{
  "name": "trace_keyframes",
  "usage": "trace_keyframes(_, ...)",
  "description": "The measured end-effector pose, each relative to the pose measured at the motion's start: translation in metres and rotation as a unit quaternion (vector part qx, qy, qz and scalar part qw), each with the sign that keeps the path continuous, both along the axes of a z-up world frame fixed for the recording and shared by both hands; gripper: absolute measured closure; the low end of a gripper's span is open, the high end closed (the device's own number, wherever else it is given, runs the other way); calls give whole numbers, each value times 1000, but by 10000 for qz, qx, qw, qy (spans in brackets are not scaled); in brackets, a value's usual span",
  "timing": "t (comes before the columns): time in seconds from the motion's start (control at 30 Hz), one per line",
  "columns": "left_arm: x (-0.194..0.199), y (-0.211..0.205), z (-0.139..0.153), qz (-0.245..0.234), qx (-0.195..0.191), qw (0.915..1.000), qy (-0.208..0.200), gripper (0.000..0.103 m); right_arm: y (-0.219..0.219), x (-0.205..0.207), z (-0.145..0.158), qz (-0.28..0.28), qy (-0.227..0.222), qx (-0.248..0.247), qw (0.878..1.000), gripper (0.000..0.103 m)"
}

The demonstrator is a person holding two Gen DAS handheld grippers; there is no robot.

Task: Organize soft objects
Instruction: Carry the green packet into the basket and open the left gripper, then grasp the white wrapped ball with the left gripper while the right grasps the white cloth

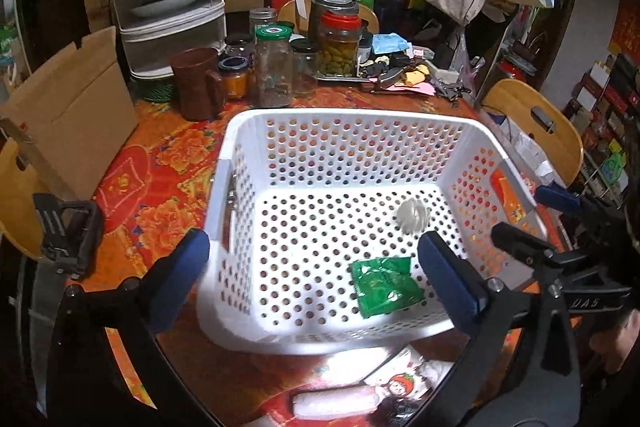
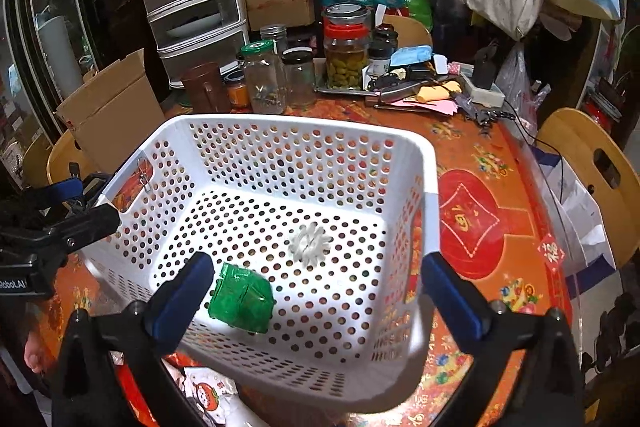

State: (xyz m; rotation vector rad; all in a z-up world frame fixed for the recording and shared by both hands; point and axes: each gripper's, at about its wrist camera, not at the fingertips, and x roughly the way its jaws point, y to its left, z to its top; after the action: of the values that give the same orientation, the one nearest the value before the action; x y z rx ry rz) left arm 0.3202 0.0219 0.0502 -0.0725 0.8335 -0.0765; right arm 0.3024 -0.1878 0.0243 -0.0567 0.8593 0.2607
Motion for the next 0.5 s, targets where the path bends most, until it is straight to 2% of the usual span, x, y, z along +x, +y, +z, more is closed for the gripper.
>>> trace_keyframes(0.2, -39, 5, 9, -90, 117, 9995, -275, 0, -11, -27, 7, -31, -78, -19, 10000, 0)
trace_keyframes(0.5, -105, 12, 17, -126, 138, 9991, -386, 0, -17, -84, 13, 55, -183, 56, 9998, 0)
